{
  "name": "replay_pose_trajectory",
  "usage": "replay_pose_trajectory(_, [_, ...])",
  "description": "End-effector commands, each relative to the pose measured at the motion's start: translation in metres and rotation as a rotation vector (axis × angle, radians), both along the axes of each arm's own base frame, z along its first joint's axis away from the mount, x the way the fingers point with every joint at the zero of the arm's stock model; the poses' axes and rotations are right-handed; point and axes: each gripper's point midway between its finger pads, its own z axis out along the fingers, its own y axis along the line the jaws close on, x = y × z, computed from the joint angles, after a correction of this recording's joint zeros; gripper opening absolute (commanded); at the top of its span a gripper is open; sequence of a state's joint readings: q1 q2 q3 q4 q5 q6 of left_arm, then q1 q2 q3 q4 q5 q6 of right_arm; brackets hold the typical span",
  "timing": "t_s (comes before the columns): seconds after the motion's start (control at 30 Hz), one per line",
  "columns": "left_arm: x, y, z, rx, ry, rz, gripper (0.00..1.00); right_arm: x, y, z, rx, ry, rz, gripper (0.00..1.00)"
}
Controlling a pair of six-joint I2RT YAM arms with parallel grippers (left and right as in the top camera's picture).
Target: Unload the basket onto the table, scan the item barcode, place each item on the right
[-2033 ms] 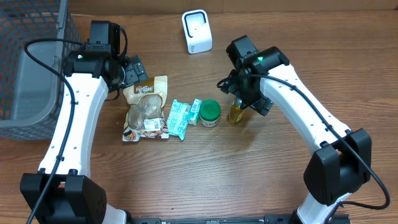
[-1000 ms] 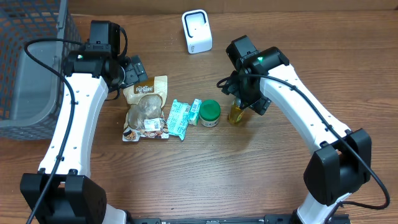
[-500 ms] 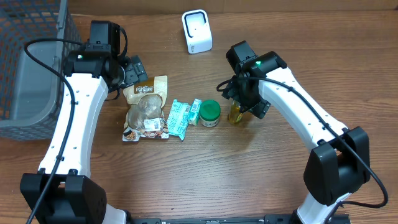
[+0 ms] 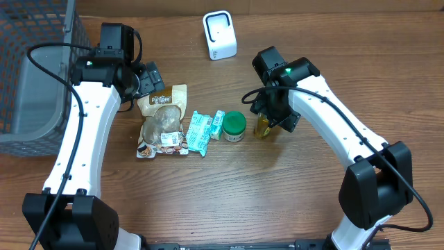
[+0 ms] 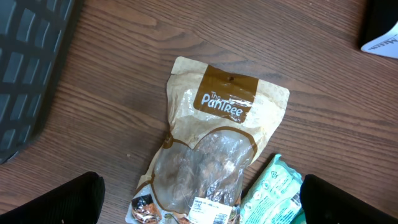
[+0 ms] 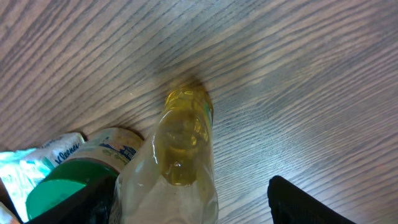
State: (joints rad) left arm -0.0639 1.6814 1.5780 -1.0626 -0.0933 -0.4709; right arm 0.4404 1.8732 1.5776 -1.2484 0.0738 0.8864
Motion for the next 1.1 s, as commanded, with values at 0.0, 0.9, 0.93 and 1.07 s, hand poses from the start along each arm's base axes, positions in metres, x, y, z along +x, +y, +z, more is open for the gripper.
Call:
replay_pose_trajectory(0.0, [0.0019,0.0002,0.0065,0.006,-0.018,-0.002,1.0,-0.0014,0.0012,-0.0004,-0.003,0.002,0.053,0.75])
replay_pose_trajectory(0.9, [0.0019,0.0002,0.0065,0.006,-0.018,-0.002,1.0,0.0014,0.0064,-0.0001,0.012,-0.008,0.168,0.46])
replay_pose_trajectory(0.93, [0.0019,0.0003,0.0065,0.007,-0.018,-0.002,1.0,0.0015,0.0065,-0.0001,0.01,-0.008,0.195,0.46])
replay_pose_trajectory(1.07, [0.0019,0.0002,0.0065,0.006,-0.018,-0.002,1.0,-0.0007,0.0056,-0.0003,-0.008,0.001,0.339,0.46])
